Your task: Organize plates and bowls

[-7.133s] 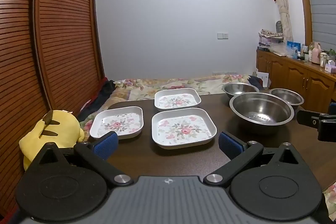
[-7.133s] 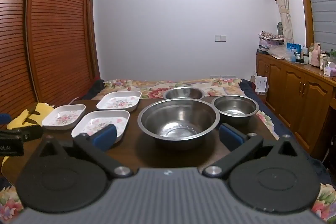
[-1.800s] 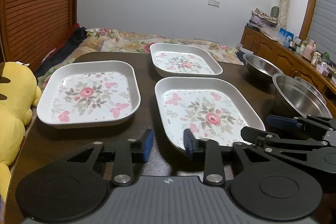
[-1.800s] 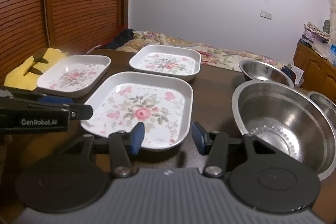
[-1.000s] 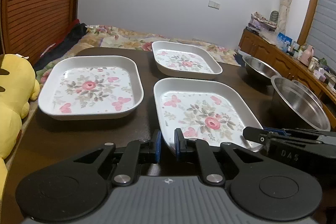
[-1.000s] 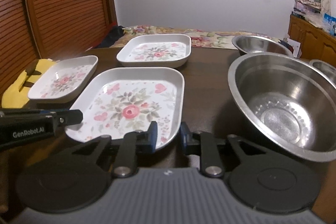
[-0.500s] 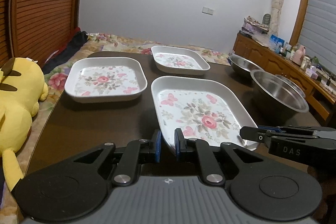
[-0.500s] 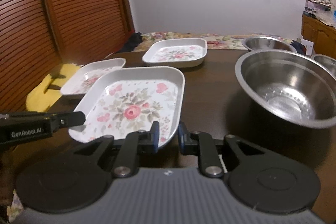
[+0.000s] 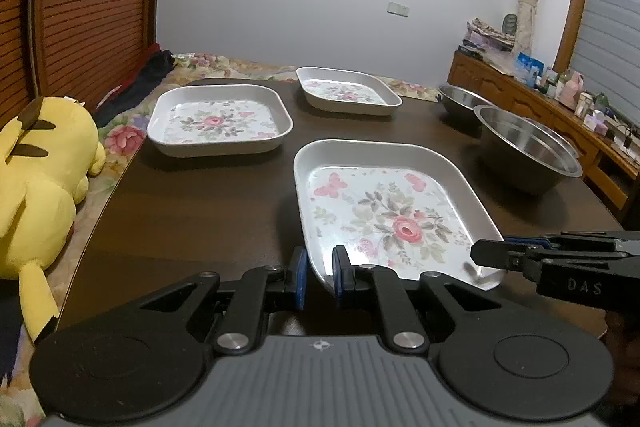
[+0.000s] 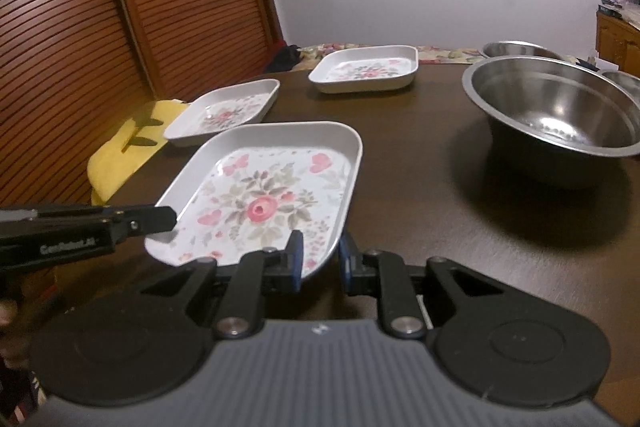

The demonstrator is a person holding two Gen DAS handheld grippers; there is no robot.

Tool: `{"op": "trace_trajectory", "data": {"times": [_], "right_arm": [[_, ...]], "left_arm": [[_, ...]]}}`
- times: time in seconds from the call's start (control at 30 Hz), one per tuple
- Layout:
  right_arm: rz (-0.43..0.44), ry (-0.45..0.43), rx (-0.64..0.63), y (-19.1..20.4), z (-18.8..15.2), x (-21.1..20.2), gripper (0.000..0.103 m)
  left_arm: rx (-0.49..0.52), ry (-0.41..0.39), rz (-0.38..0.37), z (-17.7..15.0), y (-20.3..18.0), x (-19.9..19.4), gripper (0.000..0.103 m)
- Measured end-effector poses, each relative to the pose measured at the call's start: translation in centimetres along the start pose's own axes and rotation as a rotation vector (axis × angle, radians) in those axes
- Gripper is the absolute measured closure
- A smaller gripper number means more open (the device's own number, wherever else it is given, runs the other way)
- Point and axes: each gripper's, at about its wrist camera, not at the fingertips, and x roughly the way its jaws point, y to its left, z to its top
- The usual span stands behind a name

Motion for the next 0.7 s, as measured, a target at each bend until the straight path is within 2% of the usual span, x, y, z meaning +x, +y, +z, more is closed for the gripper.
{"op": "trace_trajectory", "data": {"times": [0.7], "right_arm": [[0.005,0.002,-0.027,0.74,-0.63,0.11,0.079]], "left_arm": [[-0.039,0.006,0.001,-0.37,0.32,0.65,0.088]]}}
